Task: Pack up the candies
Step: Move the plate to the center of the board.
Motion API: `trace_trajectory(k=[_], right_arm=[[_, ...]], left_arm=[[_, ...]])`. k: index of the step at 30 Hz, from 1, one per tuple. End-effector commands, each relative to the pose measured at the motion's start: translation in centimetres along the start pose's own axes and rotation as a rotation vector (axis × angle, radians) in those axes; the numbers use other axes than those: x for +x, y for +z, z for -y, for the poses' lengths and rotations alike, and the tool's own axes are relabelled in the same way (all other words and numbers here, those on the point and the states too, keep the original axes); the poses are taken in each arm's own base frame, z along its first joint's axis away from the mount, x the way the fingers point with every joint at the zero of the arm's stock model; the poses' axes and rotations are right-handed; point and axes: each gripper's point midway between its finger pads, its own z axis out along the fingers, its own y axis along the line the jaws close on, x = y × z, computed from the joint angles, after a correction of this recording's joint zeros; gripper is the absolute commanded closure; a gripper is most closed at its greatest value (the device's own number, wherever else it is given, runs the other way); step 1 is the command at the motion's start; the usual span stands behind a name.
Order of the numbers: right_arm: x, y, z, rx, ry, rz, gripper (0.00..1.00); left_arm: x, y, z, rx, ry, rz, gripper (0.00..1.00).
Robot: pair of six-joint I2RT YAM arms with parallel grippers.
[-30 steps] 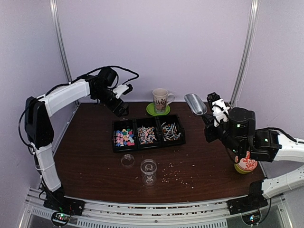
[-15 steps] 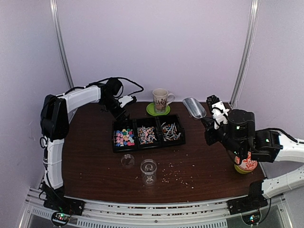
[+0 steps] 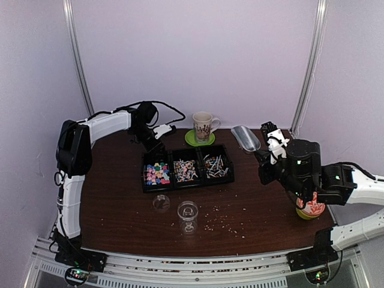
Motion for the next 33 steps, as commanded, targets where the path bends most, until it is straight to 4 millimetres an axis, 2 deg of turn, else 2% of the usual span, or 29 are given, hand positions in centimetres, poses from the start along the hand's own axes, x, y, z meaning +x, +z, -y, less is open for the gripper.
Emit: trace_trajectory(k=[1, 3, 6, 13, 22, 26, 33], right_arm=[[-0.2, 0.0, -0.4, -0.008, 0.018, 0.003, 1.00], [-0.3, 0.1, -0.5, -0.010, 0.018, 0.003, 1.00], [-0.5, 0.1, -0.6, -0.012, 0.019, 0.004, 1.00], [-0.5, 0.2, -0.8, -0.019, 0.020, 0.000, 1.00], [-0.3, 0.2, -0.9, -0.026, 0.022, -0.003, 1.00], [-0.2, 0.1, -0.8, -0.025, 0.019, -0.003, 1.00], [-0.3, 0.1, -0.7, -0.023, 0.019, 0.005, 1.00]], left_arm=[[-0.8, -0.1, 0.2, 0.020, 0.046, 0.036, 0.50], [-0.4, 0.2, 0.2, 0.016, 0.048, 0.025, 0.50], [0.0, 0.7, -0.5, -0.021, 0.049, 0.008, 0.45], [0.4, 1.7, -1.2, -0.045, 0.046, -0.012, 0.45], [0.8, 2.0, -1.1, -0.032, 0.047, -0.026, 0.57], [1.3, 1.6, -0.6, -0.025, 0.049, -0.033, 0.67], [3.3, 0.7, 0.8, -0.003, 0.036, -0.069, 0.78]])
